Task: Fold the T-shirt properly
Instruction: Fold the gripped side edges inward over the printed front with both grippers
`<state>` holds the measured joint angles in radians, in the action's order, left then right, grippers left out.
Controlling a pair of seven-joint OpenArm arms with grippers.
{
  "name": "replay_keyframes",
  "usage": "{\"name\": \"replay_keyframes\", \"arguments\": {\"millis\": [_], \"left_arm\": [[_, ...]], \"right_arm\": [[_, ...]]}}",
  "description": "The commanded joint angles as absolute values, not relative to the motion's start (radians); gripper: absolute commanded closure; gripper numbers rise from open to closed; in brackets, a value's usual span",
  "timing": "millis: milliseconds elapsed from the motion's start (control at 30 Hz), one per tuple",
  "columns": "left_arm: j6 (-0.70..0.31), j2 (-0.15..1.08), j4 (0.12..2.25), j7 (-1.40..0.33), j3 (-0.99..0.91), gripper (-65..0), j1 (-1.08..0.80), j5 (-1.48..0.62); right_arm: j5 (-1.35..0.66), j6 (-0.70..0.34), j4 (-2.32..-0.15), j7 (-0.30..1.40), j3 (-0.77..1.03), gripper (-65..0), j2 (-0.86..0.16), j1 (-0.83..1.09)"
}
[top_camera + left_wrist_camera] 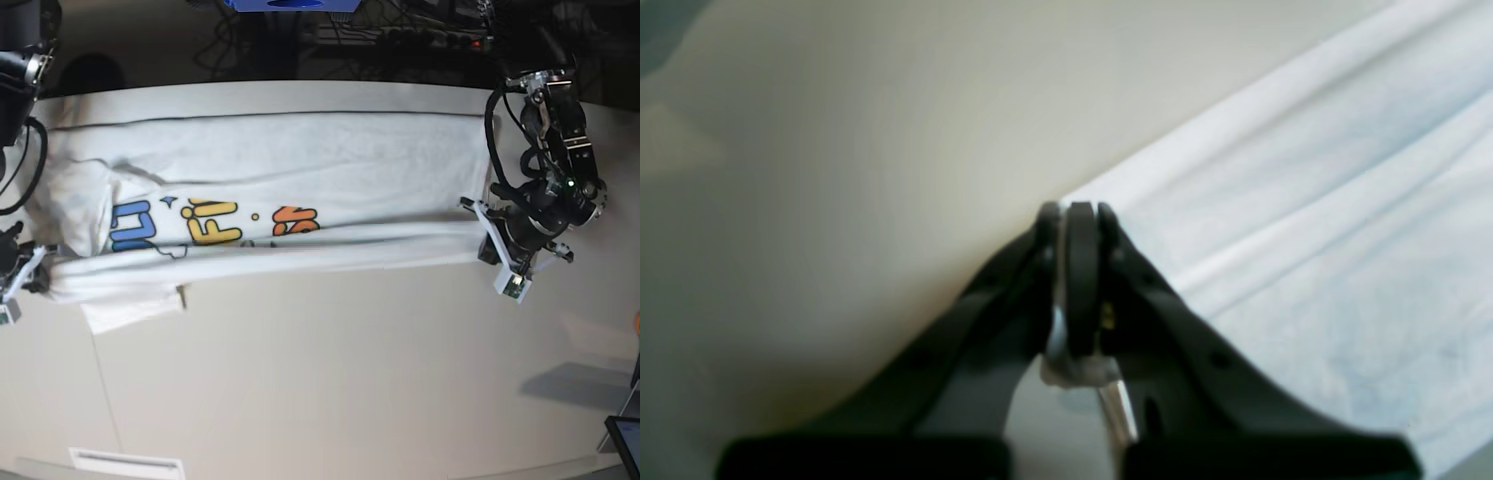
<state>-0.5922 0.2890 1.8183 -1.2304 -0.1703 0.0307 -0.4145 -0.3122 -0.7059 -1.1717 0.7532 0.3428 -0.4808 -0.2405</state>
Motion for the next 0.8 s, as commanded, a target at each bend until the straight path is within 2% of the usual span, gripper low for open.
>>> {"name": "replay_keyframes", "arguments": {"millis": [0, 333, 633, 767], "left_arm": [[-0.590, 0.312, 1.837, -1.219, -0.177, 0.0, 0.038, -0.410], [-0.590, 0.341, 1.902, -1.222, -0.165, 0.0, -0.087, -0.410], [-0.590, 0.354, 1.903, -1.291, -0.163, 0.0, -0.140, -0.407], [-0.590, 0.392, 1.900, -1.291, -0.074, 0.0, -0.147, -0.400]], "right_arm": [[-0.321, -0.698, -1.201, 0.750, 0.352, -0.1, -0.506, -0.255], [-0.320, -0.698, -1.233, 0.840, 0.401, -0.1, -0.458, -0.189], [-0.318, -0.698, -1.231, 0.840, 0.401, -0.1, -0.424, -0.143], [-0.318, -0.698, -1.231, 0.839, 0.400, -0.1, -0.421, -0.133]]}}
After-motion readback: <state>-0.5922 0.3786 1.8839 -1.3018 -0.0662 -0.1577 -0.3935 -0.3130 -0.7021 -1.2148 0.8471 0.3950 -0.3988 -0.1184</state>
